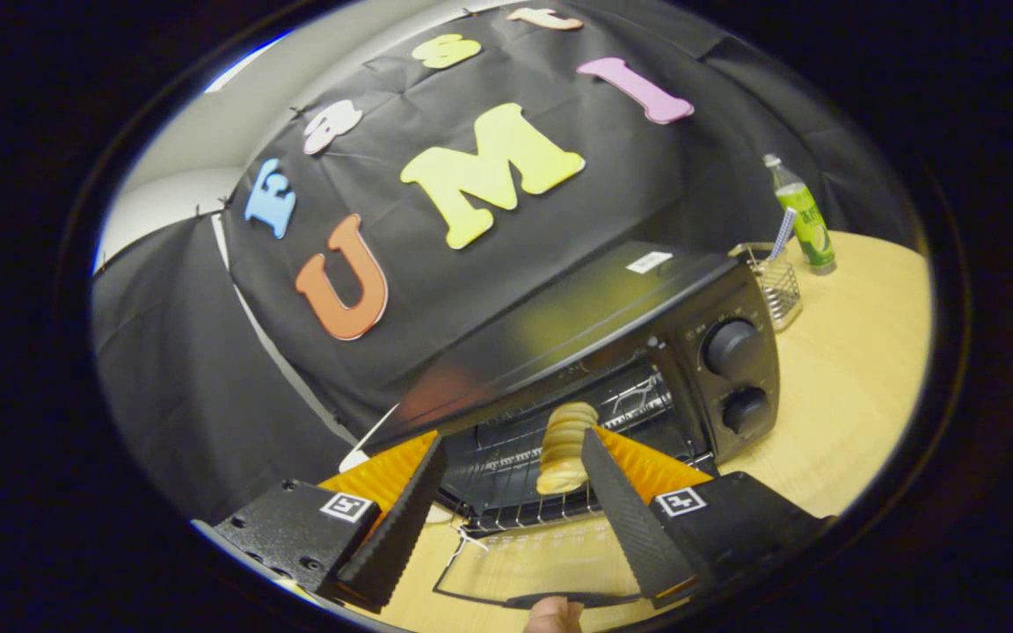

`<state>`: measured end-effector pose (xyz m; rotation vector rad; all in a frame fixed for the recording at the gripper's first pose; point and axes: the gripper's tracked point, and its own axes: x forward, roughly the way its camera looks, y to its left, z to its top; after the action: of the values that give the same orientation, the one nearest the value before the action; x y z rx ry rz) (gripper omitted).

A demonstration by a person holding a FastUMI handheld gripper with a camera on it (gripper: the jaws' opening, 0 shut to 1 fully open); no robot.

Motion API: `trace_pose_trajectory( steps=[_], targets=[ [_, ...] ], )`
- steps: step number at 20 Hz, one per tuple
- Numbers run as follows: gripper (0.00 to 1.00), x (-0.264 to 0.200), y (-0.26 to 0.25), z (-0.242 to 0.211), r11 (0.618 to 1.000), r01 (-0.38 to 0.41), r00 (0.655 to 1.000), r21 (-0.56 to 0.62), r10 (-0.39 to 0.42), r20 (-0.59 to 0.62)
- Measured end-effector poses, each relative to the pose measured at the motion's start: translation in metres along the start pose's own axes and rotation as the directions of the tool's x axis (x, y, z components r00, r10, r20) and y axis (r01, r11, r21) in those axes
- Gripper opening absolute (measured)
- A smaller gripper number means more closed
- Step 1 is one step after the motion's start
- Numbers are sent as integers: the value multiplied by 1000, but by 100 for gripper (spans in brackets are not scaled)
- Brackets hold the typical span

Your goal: Open the toaster oven, put the food inside, and close the toaster oven door.

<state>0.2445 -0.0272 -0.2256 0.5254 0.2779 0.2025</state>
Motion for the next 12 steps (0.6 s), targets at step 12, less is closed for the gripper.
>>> trace_pose_trajectory(
  steps=[12],
  targets=[
    [100, -79, 7, -58, 883, 235, 929, -407, -327, -175]
  ],
)
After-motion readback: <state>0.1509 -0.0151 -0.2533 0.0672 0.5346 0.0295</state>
